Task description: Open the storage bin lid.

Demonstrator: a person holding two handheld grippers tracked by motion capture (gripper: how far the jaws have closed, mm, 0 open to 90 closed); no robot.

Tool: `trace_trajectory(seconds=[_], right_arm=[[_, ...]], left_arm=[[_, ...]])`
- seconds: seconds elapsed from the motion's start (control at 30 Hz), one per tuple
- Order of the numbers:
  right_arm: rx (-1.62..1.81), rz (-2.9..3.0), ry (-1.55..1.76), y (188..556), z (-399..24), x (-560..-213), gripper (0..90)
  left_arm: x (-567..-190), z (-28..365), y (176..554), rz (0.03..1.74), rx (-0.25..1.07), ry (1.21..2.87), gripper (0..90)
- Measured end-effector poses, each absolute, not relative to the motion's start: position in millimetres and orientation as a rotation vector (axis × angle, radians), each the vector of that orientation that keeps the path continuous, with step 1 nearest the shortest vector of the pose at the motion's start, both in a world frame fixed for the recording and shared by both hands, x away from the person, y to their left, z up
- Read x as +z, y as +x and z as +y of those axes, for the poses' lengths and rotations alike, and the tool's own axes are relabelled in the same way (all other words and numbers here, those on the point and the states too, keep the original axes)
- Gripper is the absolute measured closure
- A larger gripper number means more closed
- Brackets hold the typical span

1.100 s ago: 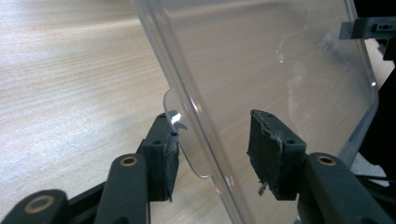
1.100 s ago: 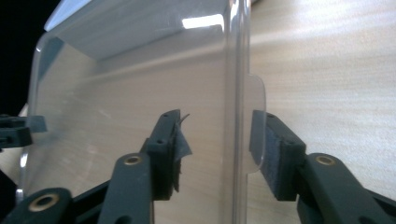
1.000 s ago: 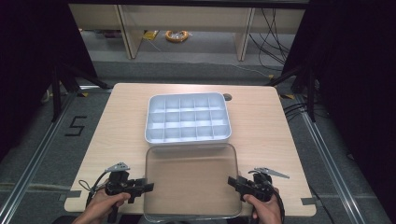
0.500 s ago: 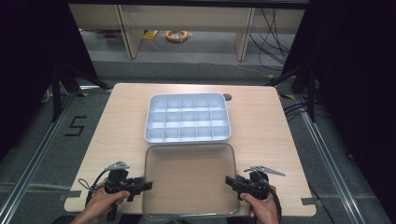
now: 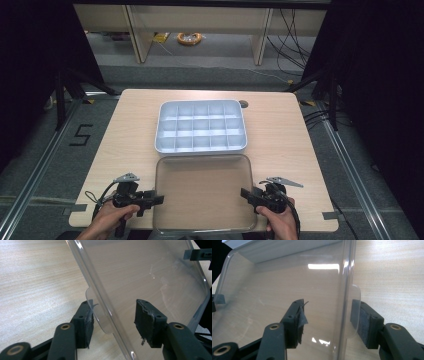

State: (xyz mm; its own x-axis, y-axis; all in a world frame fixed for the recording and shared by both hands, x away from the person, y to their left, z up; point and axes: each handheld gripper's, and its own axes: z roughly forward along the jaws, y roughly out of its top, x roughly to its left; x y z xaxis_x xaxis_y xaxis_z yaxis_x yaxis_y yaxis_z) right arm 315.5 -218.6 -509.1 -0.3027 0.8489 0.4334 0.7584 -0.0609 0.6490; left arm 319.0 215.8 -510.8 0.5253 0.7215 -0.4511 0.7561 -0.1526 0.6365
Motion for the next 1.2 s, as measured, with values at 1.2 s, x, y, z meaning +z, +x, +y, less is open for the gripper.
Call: trace_trajectory(seconds=[1.2], right_arm=[[1.306, 1.952, 1.645, 311, -229, -490, 28.6]], left_arm=[[-495, 214, 317, 1.129, 0.127, 1.861, 24.2]])
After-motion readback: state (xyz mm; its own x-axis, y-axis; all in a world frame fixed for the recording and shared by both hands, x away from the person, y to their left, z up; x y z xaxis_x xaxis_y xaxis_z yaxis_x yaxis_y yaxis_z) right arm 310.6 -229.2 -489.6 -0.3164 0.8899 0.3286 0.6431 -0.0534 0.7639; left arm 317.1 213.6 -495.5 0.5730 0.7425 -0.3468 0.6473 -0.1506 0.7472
